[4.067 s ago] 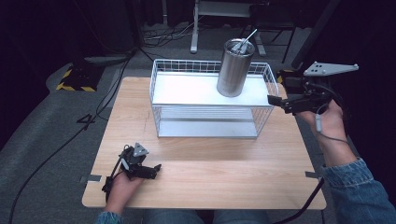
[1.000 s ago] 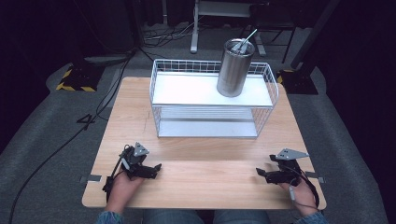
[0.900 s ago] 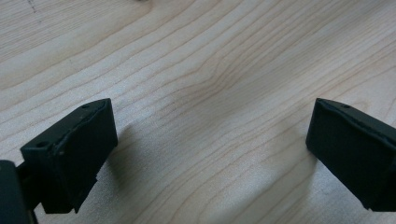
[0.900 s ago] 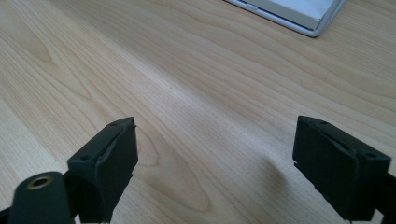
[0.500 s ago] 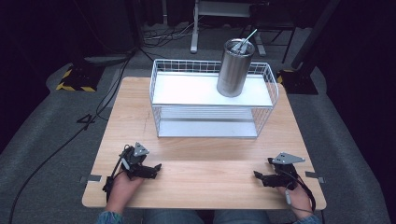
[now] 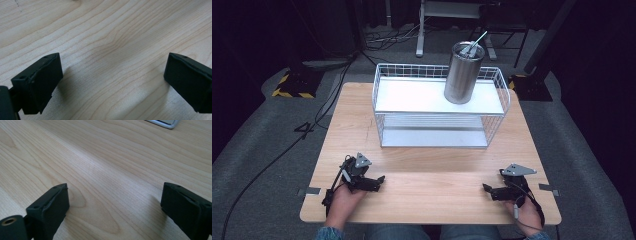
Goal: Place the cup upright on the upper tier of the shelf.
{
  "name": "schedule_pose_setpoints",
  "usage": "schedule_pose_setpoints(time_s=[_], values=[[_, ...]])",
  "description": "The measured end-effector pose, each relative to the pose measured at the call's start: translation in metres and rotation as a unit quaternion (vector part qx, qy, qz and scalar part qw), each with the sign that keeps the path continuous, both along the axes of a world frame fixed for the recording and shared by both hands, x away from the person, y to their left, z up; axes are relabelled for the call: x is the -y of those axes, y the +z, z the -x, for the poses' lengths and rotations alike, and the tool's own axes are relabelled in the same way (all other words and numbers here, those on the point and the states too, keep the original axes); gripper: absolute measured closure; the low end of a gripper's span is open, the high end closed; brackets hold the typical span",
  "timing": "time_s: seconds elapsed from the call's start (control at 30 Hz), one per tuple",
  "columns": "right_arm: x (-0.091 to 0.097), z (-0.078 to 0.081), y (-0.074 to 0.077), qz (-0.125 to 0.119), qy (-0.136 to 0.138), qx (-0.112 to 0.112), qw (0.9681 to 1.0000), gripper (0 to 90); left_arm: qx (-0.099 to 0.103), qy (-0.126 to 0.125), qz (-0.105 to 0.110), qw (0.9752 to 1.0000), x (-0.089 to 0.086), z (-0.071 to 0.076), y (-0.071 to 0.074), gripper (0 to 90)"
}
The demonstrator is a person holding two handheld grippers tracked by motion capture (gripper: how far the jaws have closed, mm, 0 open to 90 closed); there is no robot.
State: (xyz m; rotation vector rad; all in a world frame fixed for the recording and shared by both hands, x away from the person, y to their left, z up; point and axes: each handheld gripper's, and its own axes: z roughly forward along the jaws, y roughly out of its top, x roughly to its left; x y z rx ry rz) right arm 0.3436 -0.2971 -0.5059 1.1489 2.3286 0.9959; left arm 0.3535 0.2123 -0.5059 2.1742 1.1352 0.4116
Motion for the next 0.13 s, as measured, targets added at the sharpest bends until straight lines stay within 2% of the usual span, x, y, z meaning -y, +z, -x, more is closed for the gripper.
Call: schedule_pose_setpoints(time_s=[0.13], values=[[-0.0003,0.0008,0.0000,0.001,-0.005,0.000,1.0000,8.3,0.003,0.000,-0.001,1.0000,0.0001,0.0011,-0.0002,2.5]])
